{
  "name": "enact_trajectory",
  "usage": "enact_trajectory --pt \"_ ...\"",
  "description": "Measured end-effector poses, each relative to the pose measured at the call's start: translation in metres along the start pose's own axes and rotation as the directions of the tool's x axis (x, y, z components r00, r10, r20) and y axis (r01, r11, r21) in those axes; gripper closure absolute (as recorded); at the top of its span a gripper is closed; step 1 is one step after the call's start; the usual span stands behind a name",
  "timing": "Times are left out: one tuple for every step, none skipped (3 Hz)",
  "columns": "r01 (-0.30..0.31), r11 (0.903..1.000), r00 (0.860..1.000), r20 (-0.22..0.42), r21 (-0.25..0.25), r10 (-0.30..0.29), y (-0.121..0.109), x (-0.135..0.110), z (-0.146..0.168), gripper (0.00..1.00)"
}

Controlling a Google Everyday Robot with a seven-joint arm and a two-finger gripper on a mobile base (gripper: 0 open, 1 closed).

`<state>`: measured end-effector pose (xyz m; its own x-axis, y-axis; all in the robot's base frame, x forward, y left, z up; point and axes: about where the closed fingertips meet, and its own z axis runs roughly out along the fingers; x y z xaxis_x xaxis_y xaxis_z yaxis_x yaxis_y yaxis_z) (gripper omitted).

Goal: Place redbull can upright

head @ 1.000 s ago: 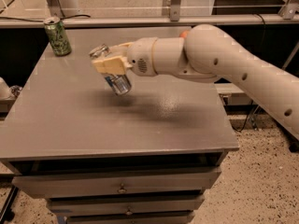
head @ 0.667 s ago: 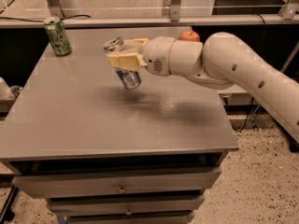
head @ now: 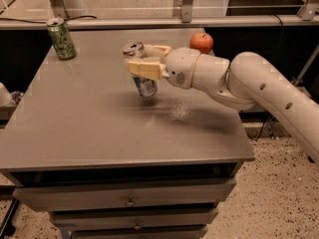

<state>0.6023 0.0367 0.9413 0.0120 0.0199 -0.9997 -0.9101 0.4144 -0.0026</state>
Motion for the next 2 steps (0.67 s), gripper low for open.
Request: enact_trajectory --pt "-0.021 0.9996 0.999 0.035 -0.02 0.022 -0.001 0.004 -0.004 1.0" --pt "-0.043 0.9989 0.997 0.058 -0.019 0.044 -0.003 0.007 -0.023 1.0"
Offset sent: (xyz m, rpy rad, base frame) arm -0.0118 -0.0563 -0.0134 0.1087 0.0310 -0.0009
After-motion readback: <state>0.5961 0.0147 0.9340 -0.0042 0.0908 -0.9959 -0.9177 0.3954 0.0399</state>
